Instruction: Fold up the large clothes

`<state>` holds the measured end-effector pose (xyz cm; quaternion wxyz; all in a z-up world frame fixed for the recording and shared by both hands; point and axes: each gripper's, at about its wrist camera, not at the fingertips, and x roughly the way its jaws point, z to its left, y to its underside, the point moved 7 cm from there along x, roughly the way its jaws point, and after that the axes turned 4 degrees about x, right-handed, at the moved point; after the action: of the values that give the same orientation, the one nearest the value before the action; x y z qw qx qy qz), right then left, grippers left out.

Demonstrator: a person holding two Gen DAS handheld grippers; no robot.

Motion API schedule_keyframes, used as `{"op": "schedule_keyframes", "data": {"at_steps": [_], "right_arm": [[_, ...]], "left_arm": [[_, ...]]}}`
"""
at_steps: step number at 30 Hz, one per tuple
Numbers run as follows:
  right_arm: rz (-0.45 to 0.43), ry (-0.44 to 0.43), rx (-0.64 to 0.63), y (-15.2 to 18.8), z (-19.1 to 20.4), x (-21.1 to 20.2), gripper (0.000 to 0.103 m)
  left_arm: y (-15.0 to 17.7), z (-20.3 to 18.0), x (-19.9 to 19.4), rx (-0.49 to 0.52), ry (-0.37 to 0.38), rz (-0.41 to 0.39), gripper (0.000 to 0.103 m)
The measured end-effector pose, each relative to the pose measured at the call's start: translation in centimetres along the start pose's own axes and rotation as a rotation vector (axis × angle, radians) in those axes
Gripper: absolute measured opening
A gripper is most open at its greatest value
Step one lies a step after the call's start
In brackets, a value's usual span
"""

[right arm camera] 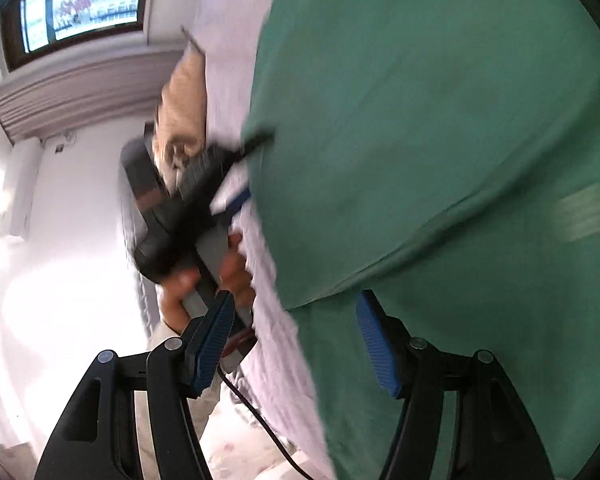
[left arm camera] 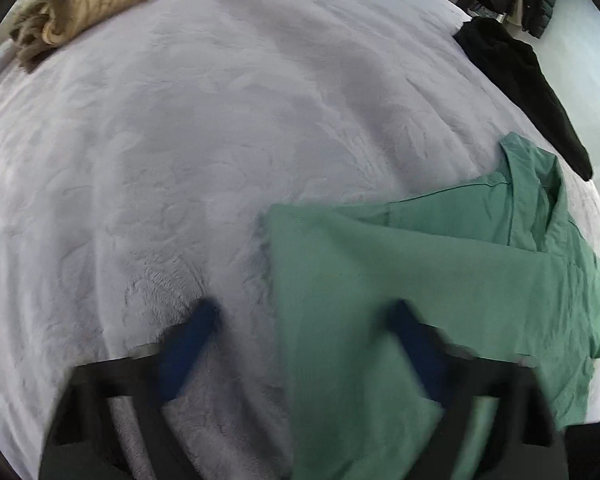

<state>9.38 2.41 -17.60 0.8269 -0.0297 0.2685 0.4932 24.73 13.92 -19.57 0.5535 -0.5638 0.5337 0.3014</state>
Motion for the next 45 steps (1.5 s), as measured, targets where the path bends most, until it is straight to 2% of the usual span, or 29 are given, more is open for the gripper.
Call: {"op": "schedule_keyframes", "data": {"at_steps": [1, 2, 3, 4, 5, 8, 11, 14, 15, 17, 20, 24, 26, 29, 31, 32, 34, 35, 37, 40, 41, 43, 45], "right_arm": [[-0.002, 0.001, 0.017, -0.1, -0.1, 1.1, 0.068], [-0.005, -0.005, 0.037, -0.3, -0.1, 2.2, 0.065], [-0.005, -0.012, 0.054, -0.8, 0.0, 3.4, 0.033], [0.006, -0.001, 0.065, -0.8, 0.0, 4.1, 0.006], [0.008, -0.005, 0.065, -0.7, 0.3, 4.5, 0.003], [0.026, 0.010, -0.008, 0.0, 1.6, 5.6, 0.002], [0.069, 0.110, -0.011, 0.2, -0.8, 7.8, 0.002], [0.119, 0.136, -0.014, 1.5, -2.1, 8.0, 0.003], [0.151, 0.164, -0.047, 2.1, -1.9, 7.5, 0.003], [0.194, 0.220, -0.120, 3.3, -1.7, 5.9, 0.004], [0.100, 0.256, -0.218, 2.5, -1.1, -0.2, 0.006], [-0.204, 0.395, -0.241, -2.4, -2.3, -11.5, 0.008], [-0.297, 0.447, -0.220, -4.6, -3.3, -15.6, 0.008], [-0.360, 0.523, -0.241, -7.2, -4.2, -18.2, 0.008], [-0.366, 0.623, -0.246, -8.3, -5.6, -18.6, 0.008], [-0.357, 0.662, -0.206, -8.7, -7.4, -18.7, 0.002], [-0.361, 0.566, -0.137, -8.7, -8.2, -19.5, 0.000], [-0.378, 0.565, -0.119, -8.5, -8.5, -20.1, 0.000], [-0.419, 0.586, -0.122, -7.7, -8.8, -21.9, 0.004], [-0.394, 0.551, -0.108, -6.2, -9.0, -23.1, 0.010], [-0.385, 0.547, -0.106, -7.0, -9.1, -24.0, 0.016], [-0.377, 0.544, -0.111, -5.6, -9.1, -24.9, 0.027], [-0.373, 0.534, -0.117, -4.7, -8.4, -25.7, 0.050]], "left_arm": [[0.0, 0.0, 0.1, 0.011, -0.013, 0.009, 0.042], [-0.1, 0.1, 0.0, 0.029, -0.034, 0.011, 0.031], [-0.3, 0.2, -0.3, 0.043, -0.048, 0.009, 0.018], [-0.5, 0.5, -0.8, 0.041, -0.032, 0.002, 0.013], [-0.6, 0.9, -1.4, 0.037, -0.013, -0.006, 0.012], [-0.5, 2.0, -1.7, 0.065, -0.009, -0.014, 0.009], [-0.2, 2.6, -0.9, 0.067, -0.043, -0.011, 0.009], [0.0, 2.8, -0.9, 0.050, -0.070, -0.038, 0.009], [0.1, 3.1, -1.3, 0.041, -0.085, -0.051, 0.009], [0.4, 3.8, -2.3, 0.034, -0.164, -0.066, 0.009], [1.7, 4.3, -5.1, 0.037, -0.174, -0.095, 0.009], [4.2, 2.8, -8.4, 0.074, -0.148, -0.125, 0.009], [4.7, 0.8, -8.1, 0.089, -0.134, -0.124, 0.009], [6.5, -1.4, -6.3, 0.086, -0.125, -0.084, 0.009], [7.7, -1.8, -4.1, 0.073, -0.162, -0.040, 0.009], [8.1, -1.7, -3.1, 0.068, -0.177, -0.029, 0.009], [9.0, -1.2, -2.6, 0.061, -0.209, -0.035, 0.009], [9.1, -1.1, -2.8, 0.059, -0.215, -0.038, 0.009], [9.5, -1.0, -3.4, 0.047, -0.221, -0.020, 0.009], [9.9, -1.0, -4.8, 0.034, -0.241, -0.009, 0.009], [10.1, -1.4, -5.3, 0.033, -0.249, -0.011, 0.009], [10.5, -2.0, -6.2, 0.034, -0.251, -0.017, 0.009], [11.6, -3.7, -7.0, 0.037, -0.237, -0.007, 0.009]]}}
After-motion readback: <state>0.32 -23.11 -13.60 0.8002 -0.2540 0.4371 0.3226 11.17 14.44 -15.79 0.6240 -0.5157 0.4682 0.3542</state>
